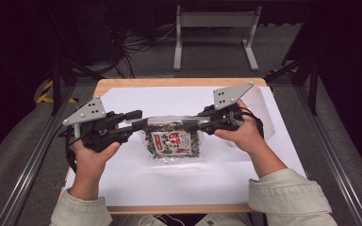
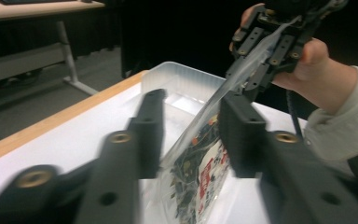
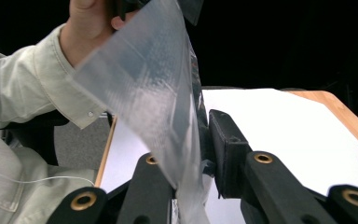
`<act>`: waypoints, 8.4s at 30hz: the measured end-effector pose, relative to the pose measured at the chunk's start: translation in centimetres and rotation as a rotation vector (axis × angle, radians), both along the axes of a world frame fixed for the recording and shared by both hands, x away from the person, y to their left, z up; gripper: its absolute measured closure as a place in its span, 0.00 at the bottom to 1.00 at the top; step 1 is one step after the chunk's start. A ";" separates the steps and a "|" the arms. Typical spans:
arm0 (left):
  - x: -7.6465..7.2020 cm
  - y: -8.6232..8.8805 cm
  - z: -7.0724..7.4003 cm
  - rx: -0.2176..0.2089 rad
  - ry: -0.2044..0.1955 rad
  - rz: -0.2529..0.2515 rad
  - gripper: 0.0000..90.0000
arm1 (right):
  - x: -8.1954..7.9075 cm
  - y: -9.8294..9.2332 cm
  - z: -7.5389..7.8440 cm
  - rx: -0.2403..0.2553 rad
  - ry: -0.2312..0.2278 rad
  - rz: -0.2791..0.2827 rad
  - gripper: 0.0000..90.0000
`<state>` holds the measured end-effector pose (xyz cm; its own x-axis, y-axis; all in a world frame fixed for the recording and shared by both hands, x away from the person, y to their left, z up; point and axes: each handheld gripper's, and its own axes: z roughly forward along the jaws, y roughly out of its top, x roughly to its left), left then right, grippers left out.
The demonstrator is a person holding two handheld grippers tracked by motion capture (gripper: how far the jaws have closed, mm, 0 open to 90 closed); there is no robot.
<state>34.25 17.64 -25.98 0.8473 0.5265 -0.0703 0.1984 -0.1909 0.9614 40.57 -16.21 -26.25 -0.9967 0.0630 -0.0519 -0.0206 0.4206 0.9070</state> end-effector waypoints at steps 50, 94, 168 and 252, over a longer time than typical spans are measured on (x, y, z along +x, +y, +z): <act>4.5 3.9 -11.0 0.045 0.049 0.182 0.18 | 4.0 -11.4 5.1 0.131 -0.074 -0.496 0.86; 5.2 3.9 -13.6 0.081 0.111 0.174 0.11 | 5.2 -18.9 5.8 0.086 -0.174 -0.775 0.86; 5.5 3.4 -14.0 0.100 0.131 0.156 0.11 | 5.6 -23.8 -4.4 0.100 0.112 -0.860 0.85; -0.1 4.4 -15.4 0.064 0.106 0.121 0.08 | -5.9 -11.9 -12.1 0.094 0.103 -0.615 0.22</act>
